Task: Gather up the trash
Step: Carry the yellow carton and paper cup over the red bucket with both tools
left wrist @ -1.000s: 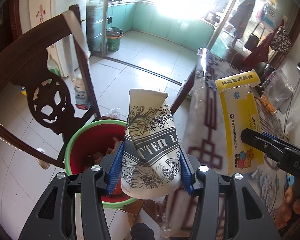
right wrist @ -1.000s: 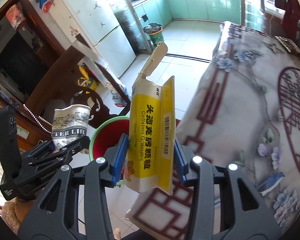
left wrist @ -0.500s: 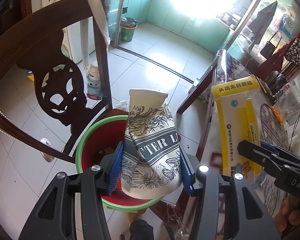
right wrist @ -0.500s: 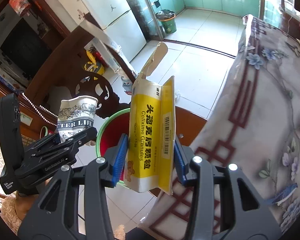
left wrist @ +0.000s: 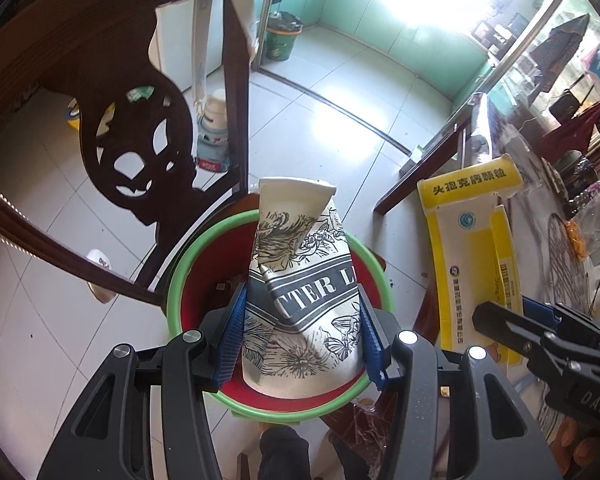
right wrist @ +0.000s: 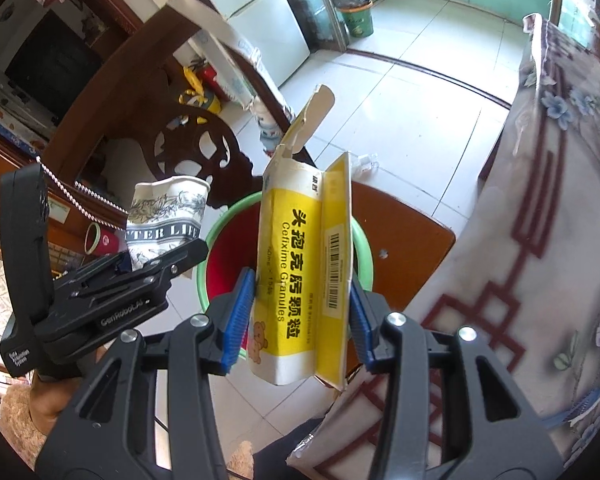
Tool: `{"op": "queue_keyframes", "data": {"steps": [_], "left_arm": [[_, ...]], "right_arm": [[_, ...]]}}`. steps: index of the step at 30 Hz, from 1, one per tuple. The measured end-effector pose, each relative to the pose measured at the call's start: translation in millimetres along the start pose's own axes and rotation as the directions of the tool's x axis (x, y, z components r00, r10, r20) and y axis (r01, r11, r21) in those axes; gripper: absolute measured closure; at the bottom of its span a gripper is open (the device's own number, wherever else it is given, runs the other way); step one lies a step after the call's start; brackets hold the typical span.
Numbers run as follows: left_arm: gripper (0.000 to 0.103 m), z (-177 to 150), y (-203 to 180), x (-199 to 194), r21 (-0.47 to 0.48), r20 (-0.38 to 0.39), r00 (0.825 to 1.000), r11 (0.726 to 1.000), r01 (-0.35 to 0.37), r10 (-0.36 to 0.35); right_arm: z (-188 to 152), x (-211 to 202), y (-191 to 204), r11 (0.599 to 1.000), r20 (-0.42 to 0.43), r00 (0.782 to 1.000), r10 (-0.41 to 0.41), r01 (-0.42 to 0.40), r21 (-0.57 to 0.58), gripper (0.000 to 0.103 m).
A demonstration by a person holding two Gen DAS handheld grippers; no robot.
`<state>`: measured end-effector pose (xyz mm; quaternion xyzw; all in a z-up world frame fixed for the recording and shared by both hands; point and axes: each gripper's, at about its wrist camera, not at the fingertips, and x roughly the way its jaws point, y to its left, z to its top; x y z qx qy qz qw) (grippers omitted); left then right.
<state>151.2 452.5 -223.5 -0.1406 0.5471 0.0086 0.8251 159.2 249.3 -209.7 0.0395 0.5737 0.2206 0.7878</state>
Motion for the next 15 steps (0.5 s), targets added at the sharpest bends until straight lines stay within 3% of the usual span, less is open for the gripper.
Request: {"op": "queue_keyframes", "data": {"steps": [15], "left_arm": [[0.055,-5,18,46,-0.042,-0.113,0.993,0.999,-0.022,0.017]], "right_arm": [[-4,38,-3,1.000,-0.090,0.996,0.006,-0.005,0.005,0.060]]}}
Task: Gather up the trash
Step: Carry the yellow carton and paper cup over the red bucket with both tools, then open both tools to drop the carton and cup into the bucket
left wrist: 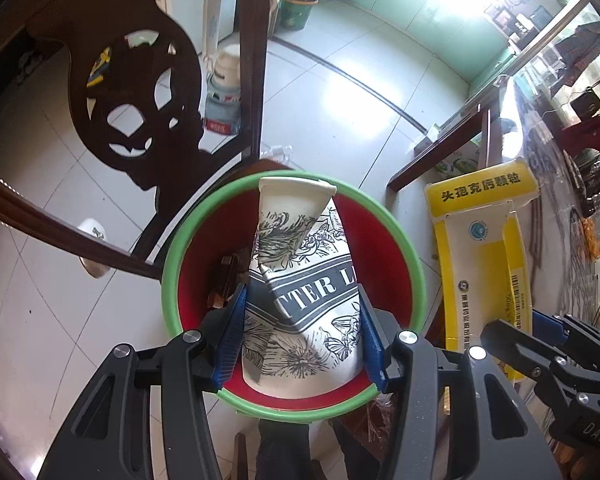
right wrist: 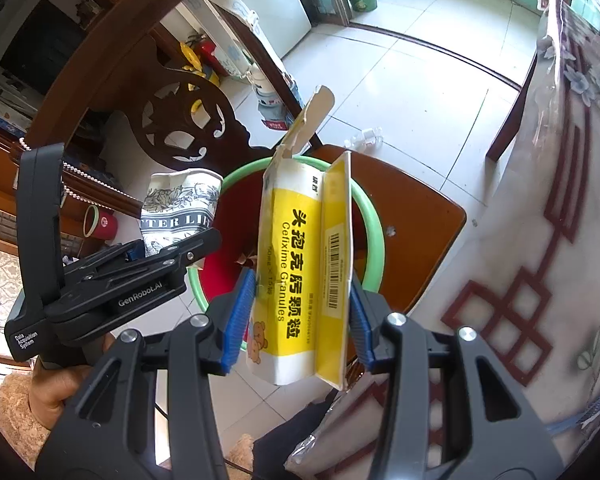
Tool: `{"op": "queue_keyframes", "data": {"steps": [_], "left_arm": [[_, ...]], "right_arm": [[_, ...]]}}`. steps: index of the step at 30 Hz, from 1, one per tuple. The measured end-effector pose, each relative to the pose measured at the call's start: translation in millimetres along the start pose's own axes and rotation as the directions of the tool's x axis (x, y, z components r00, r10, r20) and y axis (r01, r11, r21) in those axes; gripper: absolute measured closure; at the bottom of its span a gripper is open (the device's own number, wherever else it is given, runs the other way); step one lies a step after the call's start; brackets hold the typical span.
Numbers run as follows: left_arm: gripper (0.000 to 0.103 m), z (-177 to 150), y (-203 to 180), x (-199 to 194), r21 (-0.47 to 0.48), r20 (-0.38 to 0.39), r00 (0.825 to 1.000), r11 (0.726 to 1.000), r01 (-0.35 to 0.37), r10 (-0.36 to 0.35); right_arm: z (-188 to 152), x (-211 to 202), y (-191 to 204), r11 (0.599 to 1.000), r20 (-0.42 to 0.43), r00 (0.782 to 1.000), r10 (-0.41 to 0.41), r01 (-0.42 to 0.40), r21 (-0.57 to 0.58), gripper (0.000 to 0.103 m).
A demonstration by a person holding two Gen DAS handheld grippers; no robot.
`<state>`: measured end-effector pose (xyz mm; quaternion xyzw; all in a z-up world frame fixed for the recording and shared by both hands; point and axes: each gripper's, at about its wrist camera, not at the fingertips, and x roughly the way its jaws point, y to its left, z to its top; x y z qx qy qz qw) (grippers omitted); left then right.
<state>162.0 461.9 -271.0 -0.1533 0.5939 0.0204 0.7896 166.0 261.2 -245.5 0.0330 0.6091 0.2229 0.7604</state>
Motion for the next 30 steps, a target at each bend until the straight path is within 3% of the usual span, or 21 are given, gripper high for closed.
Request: {"op": "queue_keyframes", "data": {"steps": [15,18,20,21,27,30], "left_arm": [[0.055,7,8,23,-0.019,-0.064,0.998,1.000,0.006,-0.007],[0.054,8,9,26,-0.026,-0.065,0.998,1.000,-0.007,0.005],[0.044,9,10,27,-0.035,-0.071,0.997,0.999,-0.021,0.018],[0.038,10,11,26,-0.040,-0.069,0.997,0.999,-0.027,0.024],[0.034,9,9,19,-0.035,-0.042,0.999,0.999,-0.031,0.029],[0.026,6,2,15,-0.034,-0.037,0.999,0.999,-0.022,0.021]], "right_arm": [[0,24,2,1.000,-0.039,0.999,0.000,0.000,-0.006,0.060],[1,23,1,1.000,-0.029,1.000,-0.006,0.006,0.000,0.051],[1,20,-2,1.000,-0.010,1.000,-0.018,0.018,0.015,0.037],[1,16,-3,1.000,0.004,1.000,-0.021,0.021,0.021,0.037],[-1,-9,-12,0.999,0.061,0.997,-0.043,0.042,0.022,0.031],[-6,-23,-18,0.998,0.089,0.994,-0.058,0.055,0.031,0.025]]}}
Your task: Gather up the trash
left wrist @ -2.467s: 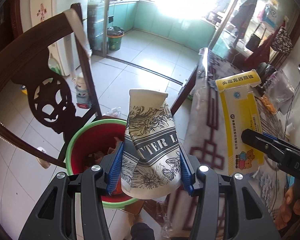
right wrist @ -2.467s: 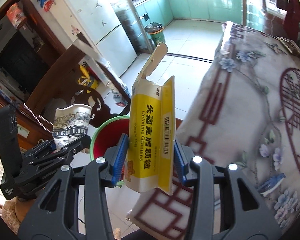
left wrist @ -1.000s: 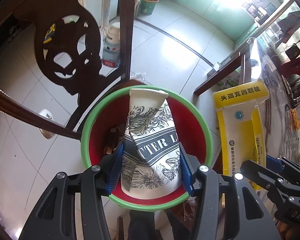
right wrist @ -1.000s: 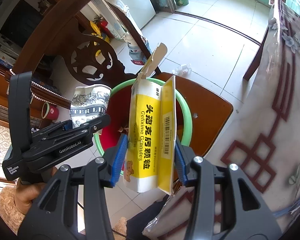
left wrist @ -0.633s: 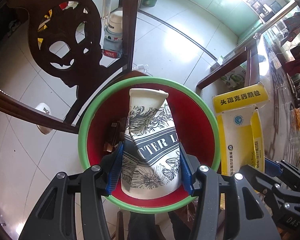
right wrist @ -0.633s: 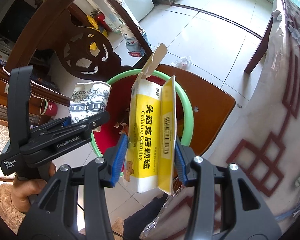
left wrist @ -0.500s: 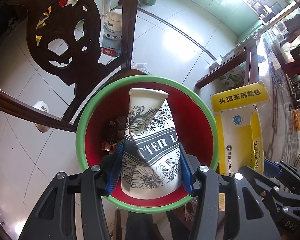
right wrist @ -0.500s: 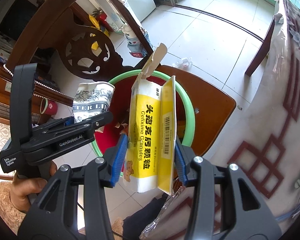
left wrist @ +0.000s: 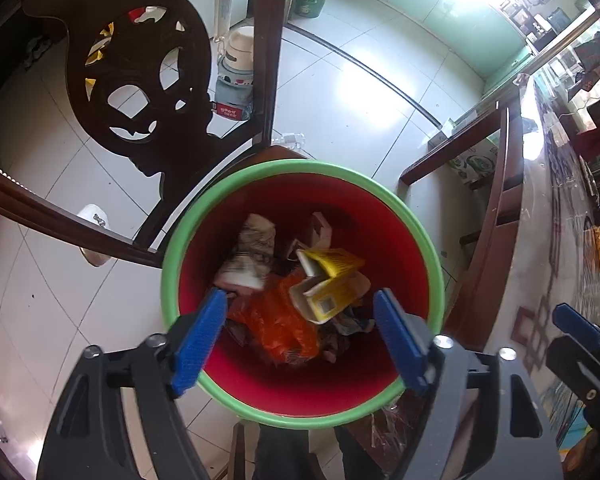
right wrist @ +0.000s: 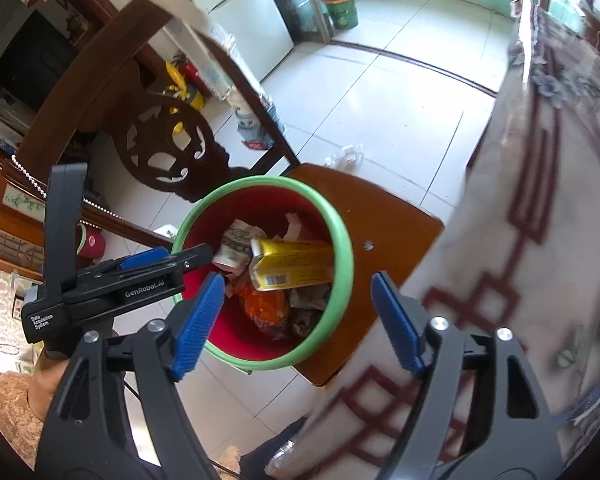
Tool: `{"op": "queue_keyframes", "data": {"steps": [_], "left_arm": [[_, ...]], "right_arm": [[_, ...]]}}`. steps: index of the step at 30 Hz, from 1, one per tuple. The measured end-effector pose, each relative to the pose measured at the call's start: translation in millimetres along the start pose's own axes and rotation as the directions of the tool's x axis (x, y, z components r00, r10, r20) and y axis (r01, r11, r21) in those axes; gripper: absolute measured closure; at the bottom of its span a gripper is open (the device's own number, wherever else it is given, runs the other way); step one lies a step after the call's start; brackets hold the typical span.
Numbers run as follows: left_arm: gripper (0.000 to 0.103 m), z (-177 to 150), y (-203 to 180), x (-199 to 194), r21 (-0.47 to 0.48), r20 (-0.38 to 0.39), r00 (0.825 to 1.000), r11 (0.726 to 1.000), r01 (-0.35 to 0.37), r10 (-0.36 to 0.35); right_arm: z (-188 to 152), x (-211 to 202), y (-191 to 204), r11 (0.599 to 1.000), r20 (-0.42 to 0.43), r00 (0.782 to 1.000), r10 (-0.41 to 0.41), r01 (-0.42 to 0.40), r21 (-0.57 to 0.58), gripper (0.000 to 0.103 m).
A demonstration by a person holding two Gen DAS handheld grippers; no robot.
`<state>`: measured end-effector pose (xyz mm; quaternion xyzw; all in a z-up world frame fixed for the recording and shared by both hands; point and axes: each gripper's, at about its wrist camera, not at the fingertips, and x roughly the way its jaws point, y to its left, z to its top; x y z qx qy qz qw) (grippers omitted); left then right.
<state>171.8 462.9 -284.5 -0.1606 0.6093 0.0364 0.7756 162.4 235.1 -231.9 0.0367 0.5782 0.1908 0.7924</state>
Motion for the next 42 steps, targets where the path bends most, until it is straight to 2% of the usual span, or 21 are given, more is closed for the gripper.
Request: {"op": "queue_keyframes", "data": {"steps": [2,4,9,12,14,17,20,23,25,26,28,29,30,32,33,35,36,37,39,41,42], "left_arm": [[0.025,-3,-5,-3,-0.002,-0.002,1.000,1.000,0.017,-0.017],[0.024,-6,-15,-7,0.000,0.003,0.999,0.999,0.036,-0.036],[0.023,-19,-54,-25,0.052,0.027,0.997,0.996,0.074,-0.076],[0.022,-30,-85,-45,0.103,0.064,0.993,0.990,0.096,-0.103],[0.022,-37,-105,-62,0.128,0.114,0.987,0.986,0.102,-0.117],[0.022,-55,-146,-99,0.190,0.237,0.961,0.977,0.098,-0.143],[0.015,-72,-179,-130,0.219,0.334,0.930,0.972,0.084,-0.155],[0.012,-97,-217,-159,0.263,0.421,0.881,0.959,0.107,-0.214],[0.008,-119,-244,-178,0.303,0.489,0.836,0.948,0.102,-0.247],[0.008,-126,-252,-184,0.312,0.510,0.820,0.944,0.105,-0.260],[0.008,-145,-274,-200,0.336,0.570,0.767,0.935,0.111,-0.295],[0.008,-152,-284,-207,0.350,0.590,0.744,0.930,0.113,-0.313],[0.008,-162,-297,-216,0.367,0.621,0.710,0.923,0.112,-0.333],[0.008,-176,-314,-229,0.379,0.663,0.664,0.920,0.100,-0.345],[0.008,-185,-325,-237,0.384,0.692,0.630,0.919,0.090,-0.351],[0.008,-203,-345,-252,0.386,0.742,0.569,0.920,0.070,-0.354],[0.008,-208,-352,-255,0.389,0.749,0.556,0.919,0.070,-0.360],[0.008,-211,-360,-258,0.400,0.744,0.554,0.913,0.078,-0.374],[0.008,-213,-378,-261,0.447,0.685,0.593,0.887,0.117,-0.423],[0.008,-215,-392,-261,0.455,0.656,0.625,0.882,0.122,-0.424],[0.008,-216,-396,-262,0.450,0.657,0.628,0.885,0.117,-0.417]], "right_arm": [[-4,-10,-7,1.000,0.022,1.000,-0.018,0.018,0.005,0.017],[-9,-18,-16,0.999,0.039,0.999,-0.037,0.036,0.017,0.013],[-31,-44,-58,0.991,0.068,0.995,-0.071,0.062,0.117,0.012],[-43,-71,-82,0.982,0.112,0.988,-0.109,0.089,0.165,0.006],[-49,-90,-95,0.977,0.144,0.979,-0.145,0.119,0.177,0.005],[-60,-127,-116,0.974,0.206,0.961,-0.182,0.147,0.175,0.005],[-71,-162,-137,0.971,0.263,0.939,-0.222,0.187,0.151,0.005],[-90,-195,-160,0.966,0.320,0.913,-0.253,0.219,0.137,0.005],[-103,-218,-175,0.966,0.378,0.890,-0.253,0.214,0.141,0.005],[-113,-238,-184,0.969,0.439,0.864,-0.246,0.204,0.140,0.005],[-124,-264,-192,0.962,0.521,0.809,-0.273,0.231,0.146,0.005],[-134,-284,-196,0.946,0.587,0.742,-0.323,0.278,0.168,0.005],[-140,-294,-198,0.933,0.619,0.701,-0.354,0.308,0.186,0.005],[-151,-314,-203,0.905,0.666,0.625,-0.407,0.374,0.203,0.005],[-155,-321,-206,0.892,0.679,0.599,-0.426,0.402,0.205,0.005],[-163,-331,-215,0.867,0.676,0.568,-0.469,0.440,0.232,0.005],[-168,-334,-219,0.853,0.676,0.548,-0.493,0.458,0.251,0.005],[-173,-338,-221,0.840,0.681,0.524,-0.511,0.473,0.265,0.005],[-184,-345,-228,0.826,0.688,0.495,-0.531,0.483,0.290,0.005],[-192,-351,-236,0.841,0.699,0.497,-0.514,0.453,0.296,0.005],[-197,-356,-242,0.863,0.713,0.508,-0.483,0.416,0.287,0.005]]}}
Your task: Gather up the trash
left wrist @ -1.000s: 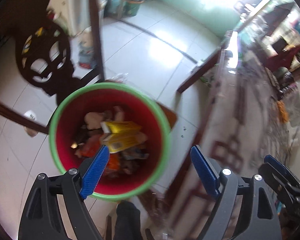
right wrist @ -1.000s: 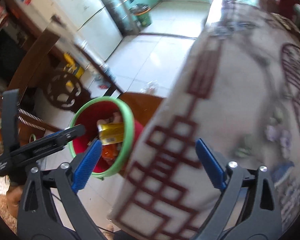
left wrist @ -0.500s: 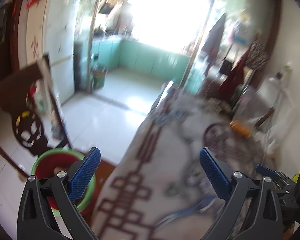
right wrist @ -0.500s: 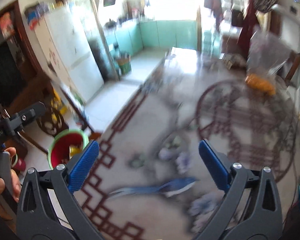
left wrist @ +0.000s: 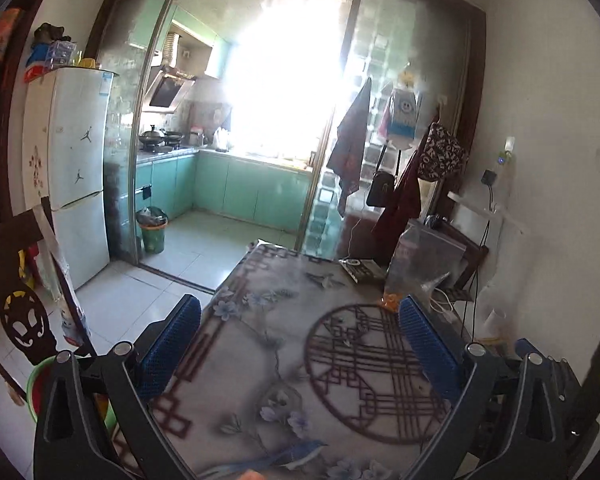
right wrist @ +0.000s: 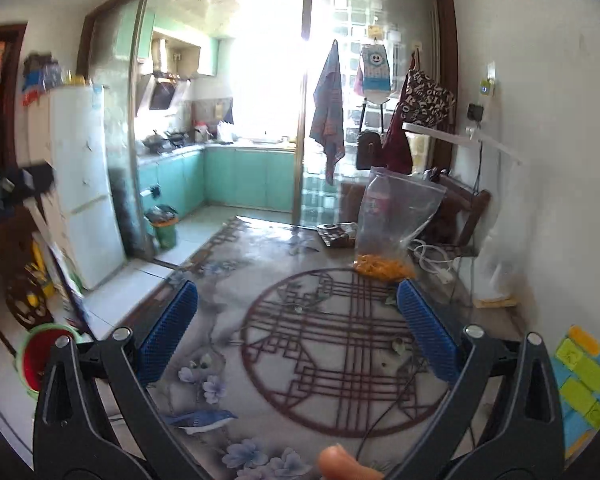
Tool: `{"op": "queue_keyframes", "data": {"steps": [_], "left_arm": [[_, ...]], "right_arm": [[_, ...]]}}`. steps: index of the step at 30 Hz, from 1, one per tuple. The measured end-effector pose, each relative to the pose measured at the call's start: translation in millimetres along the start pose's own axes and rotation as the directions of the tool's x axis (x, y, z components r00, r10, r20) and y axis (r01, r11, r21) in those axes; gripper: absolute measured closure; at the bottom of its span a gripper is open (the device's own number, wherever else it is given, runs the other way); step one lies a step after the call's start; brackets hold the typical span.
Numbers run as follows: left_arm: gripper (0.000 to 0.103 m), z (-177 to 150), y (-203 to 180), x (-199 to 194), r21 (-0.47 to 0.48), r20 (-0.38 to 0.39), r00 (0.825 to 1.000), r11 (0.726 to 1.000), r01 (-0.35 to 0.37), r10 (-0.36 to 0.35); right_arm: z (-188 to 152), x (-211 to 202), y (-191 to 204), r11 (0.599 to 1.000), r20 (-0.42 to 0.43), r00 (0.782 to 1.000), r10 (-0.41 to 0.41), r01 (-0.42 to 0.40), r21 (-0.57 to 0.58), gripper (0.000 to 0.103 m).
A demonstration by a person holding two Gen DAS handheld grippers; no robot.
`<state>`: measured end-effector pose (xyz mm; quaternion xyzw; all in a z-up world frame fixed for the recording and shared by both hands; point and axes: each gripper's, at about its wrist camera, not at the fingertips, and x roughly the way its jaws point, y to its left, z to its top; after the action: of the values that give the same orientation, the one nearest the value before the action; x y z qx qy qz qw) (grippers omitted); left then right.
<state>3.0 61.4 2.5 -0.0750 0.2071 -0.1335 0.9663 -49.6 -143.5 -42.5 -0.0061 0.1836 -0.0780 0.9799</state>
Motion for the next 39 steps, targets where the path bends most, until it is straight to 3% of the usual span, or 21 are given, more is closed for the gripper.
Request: {"op": "queue_keyframes", "data": {"steps": [3,5,12,21,39], "left_arm": [[0.008,-6,-11,-6,0.001,0.050,0.998,0.999,-0.040,0.040],[0.008,-9,-16,-12,0.013,0.089,0.994,0.998,-0.068,0.067],[0.008,-10,-29,-8,0.053,0.039,0.995,0.994,-0.093,0.091],[0.008,-14,-20,-3,0.022,-0.012,0.992,0.992,-0.122,0.123],[0.008,-18,-20,1,0.031,-0.043,0.990,0.991,-0.131,0.132]], "right_arm": [[-1,-7,-19,0.996,0.021,0.998,0.058,-0.059,0.070,0.005],[0,-5,-24,0.996,0.003,0.999,0.045,-0.046,0.080,0.005],[-5,-5,-30,0.996,-0.017,0.999,0.031,-0.030,0.080,0.005],[-6,-4,-31,0.996,-0.023,0.998,0.051,-0.050,0.075,0.005],[-9,0,-32,0.995,-0.040,0.998,0.050,-0.046,0.087,0.005]]}}
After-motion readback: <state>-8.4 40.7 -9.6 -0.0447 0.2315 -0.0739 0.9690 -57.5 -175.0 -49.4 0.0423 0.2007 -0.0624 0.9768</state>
